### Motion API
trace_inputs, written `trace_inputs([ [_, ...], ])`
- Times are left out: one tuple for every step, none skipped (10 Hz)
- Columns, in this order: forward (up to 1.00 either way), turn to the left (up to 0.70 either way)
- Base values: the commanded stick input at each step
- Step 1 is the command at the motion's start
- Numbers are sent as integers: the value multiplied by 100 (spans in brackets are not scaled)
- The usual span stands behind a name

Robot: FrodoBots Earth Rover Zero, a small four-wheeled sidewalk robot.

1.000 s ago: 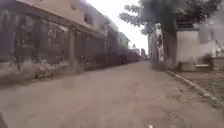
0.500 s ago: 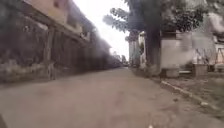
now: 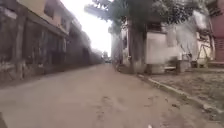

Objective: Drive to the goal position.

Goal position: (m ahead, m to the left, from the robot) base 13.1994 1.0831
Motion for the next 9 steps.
trace_inputs([
  [100, 0],
  [100, 0],
  [100, 0],
  [100, 27],
  [100, 27],
  [100, 27],
  [100, 26],
  [100, 9],
  [100, 0],
])
